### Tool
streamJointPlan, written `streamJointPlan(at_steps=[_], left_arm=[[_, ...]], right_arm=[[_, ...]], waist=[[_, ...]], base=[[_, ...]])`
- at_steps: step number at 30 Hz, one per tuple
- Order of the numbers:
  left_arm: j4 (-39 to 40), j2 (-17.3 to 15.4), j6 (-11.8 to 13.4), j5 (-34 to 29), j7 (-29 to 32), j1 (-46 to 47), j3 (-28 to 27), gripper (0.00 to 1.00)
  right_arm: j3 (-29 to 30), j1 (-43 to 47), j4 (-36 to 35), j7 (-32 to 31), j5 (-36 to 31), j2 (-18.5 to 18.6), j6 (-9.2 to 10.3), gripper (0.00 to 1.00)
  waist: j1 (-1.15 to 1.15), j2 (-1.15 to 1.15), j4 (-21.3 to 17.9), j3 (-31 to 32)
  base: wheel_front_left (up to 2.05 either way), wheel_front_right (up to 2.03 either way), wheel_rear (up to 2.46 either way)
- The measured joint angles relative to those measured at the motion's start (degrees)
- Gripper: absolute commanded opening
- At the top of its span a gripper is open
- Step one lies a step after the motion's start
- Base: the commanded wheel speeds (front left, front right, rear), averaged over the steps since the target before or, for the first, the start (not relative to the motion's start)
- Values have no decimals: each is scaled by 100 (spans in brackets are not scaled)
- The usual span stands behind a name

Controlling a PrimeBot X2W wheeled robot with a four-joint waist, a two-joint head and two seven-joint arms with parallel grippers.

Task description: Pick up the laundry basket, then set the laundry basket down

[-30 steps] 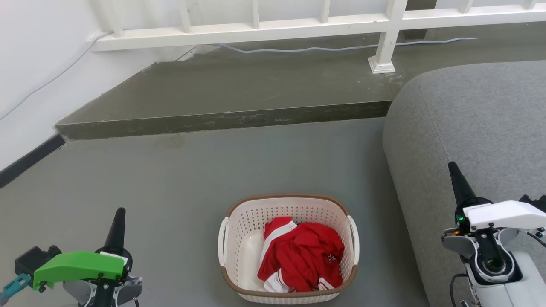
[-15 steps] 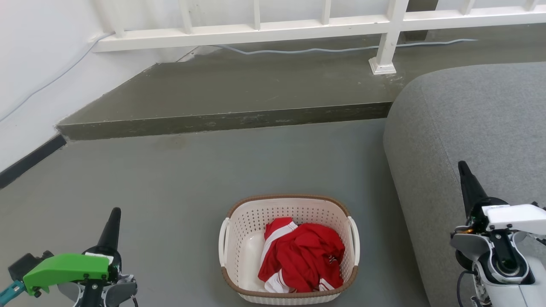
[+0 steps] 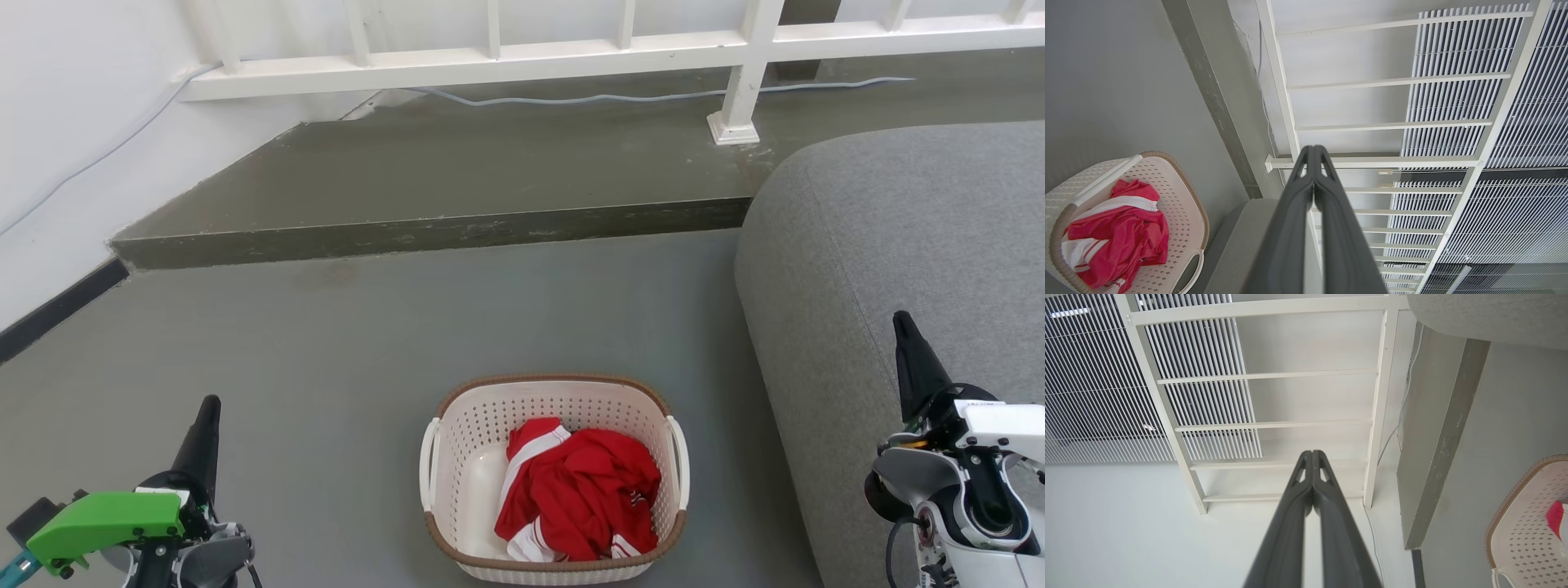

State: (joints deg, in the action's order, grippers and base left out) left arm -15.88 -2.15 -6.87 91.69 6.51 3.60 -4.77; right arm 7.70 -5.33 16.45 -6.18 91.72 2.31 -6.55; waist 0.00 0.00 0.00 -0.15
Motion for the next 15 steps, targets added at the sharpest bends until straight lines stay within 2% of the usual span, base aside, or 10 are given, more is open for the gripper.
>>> streamJointPlan(at_steps=[15], left_arm=[[0, 2, -1, 1, 0, 1, -7, 0]], right_arm=[[3, 1, -4, 0, 4, -3, 0, 0]], waist=[[0, 0, 0, 0]], base=[[0, 0, 0]])
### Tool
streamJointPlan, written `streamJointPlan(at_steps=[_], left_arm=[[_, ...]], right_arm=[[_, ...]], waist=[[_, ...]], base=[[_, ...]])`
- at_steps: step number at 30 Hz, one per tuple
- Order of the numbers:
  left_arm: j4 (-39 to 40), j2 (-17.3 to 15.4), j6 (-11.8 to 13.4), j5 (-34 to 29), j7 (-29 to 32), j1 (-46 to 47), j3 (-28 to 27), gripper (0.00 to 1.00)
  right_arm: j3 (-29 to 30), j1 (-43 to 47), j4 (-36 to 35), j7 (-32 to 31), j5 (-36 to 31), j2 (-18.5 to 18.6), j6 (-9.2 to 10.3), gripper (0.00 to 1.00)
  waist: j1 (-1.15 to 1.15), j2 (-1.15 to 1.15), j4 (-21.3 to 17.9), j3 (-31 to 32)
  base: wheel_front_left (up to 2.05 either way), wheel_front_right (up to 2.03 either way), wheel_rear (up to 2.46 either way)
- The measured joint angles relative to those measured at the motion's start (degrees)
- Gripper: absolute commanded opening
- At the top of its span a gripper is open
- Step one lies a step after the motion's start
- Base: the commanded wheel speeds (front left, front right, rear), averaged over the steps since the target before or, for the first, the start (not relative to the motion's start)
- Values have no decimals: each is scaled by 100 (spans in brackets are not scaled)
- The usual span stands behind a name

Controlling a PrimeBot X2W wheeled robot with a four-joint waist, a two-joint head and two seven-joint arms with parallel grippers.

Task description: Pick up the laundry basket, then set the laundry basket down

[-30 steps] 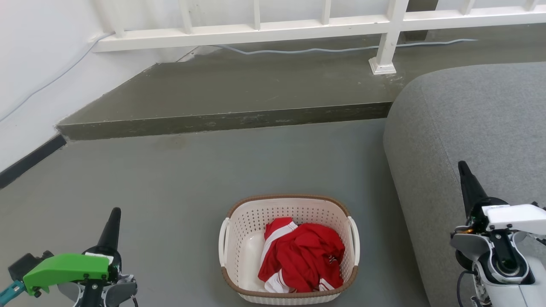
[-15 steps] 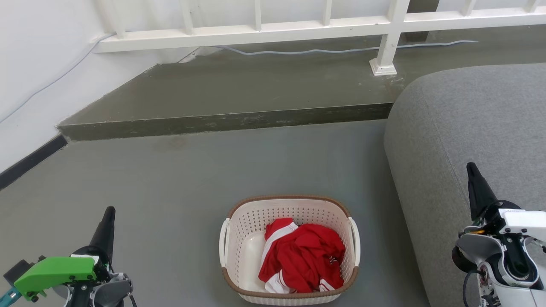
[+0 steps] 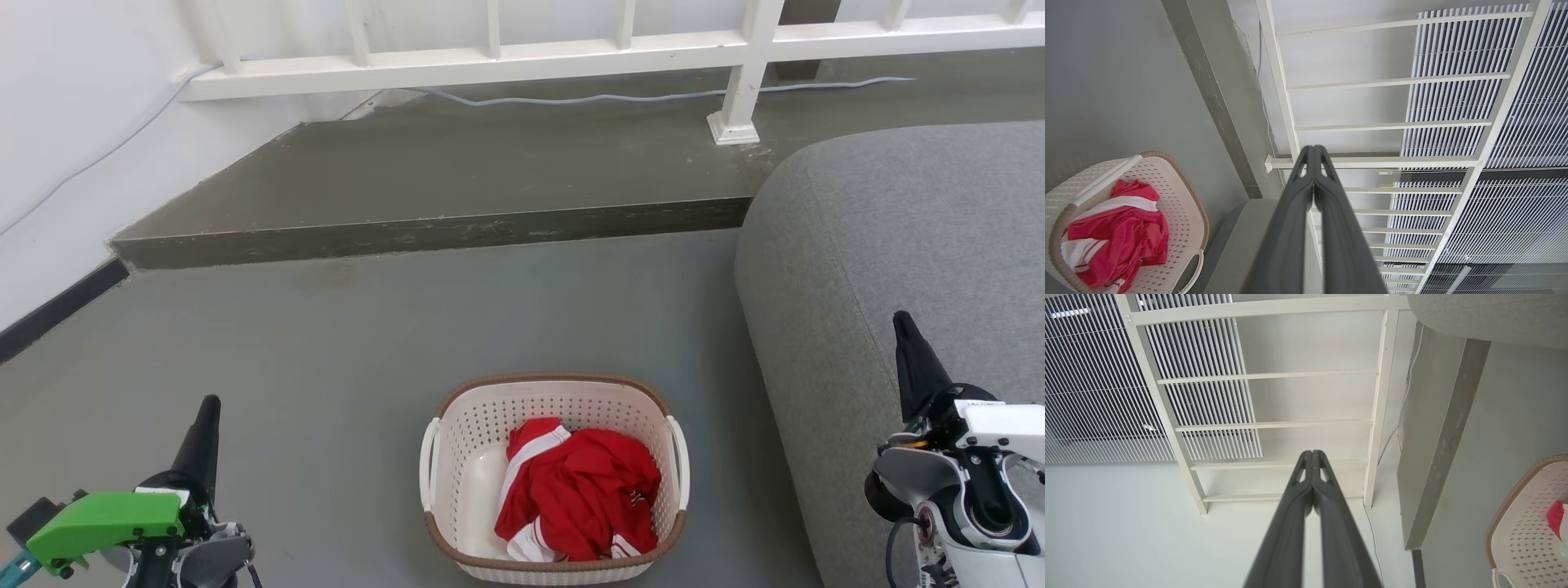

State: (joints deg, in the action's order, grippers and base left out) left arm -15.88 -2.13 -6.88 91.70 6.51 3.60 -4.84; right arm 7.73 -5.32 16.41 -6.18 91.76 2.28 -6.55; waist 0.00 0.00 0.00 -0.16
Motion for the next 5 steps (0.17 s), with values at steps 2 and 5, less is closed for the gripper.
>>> streamJointPlan(at_steps=[2, 5], left_arm=[[1, 1, 0, 0, 0, 0, 0, 0], [1, 1, 0, 0, 0, 0, 0, 0]], right_arm=[[0, 0, 0, 0, 0, 0, 0, 0], [0, 0, -1, 0, 0, 0, 0, 0]], waist=[[0, 0, 0, 0], [0, 0, 0, 0]], base=[[0, 0, 0], [0, 0, 0]])
